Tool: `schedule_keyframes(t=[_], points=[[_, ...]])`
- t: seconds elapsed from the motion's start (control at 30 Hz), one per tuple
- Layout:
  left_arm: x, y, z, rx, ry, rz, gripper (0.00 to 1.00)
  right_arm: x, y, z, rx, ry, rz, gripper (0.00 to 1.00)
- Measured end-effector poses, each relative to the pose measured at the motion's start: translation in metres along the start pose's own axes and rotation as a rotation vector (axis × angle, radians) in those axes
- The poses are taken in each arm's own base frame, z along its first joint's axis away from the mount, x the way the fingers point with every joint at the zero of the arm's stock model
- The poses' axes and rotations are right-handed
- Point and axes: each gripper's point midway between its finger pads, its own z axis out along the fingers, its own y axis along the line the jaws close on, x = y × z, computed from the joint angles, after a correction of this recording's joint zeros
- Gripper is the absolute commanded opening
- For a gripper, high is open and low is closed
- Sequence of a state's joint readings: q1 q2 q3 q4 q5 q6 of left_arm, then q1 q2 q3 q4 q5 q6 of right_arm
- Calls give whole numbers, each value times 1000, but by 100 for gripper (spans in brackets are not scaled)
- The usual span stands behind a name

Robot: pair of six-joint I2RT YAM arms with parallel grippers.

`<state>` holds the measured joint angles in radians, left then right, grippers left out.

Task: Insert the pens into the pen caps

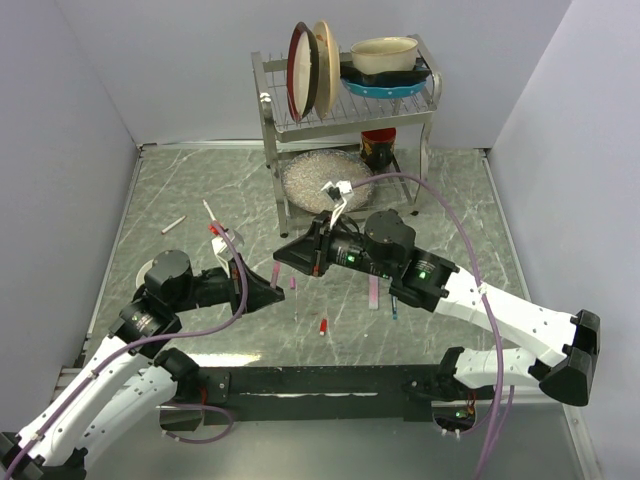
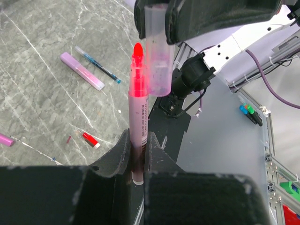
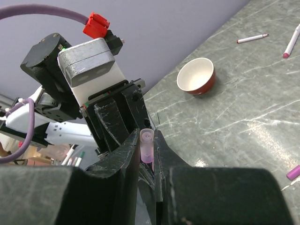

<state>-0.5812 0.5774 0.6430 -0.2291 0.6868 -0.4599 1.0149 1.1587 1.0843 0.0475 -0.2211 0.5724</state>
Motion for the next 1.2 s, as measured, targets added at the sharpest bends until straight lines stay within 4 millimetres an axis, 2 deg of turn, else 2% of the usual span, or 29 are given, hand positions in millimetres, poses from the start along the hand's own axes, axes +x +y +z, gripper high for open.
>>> schedule_keyframes(t=[0.23,0.57,1.2], points=[[0,0,0,-1,0,0,1,-2,-1,0,13,-7,-2,0],[0,0,0,0,0,0,1,-31,8,-2,24,-76,-40,0],[-1,-2,-2,3,-8,7,1,-27,1,0,51,-65,-51,0]])
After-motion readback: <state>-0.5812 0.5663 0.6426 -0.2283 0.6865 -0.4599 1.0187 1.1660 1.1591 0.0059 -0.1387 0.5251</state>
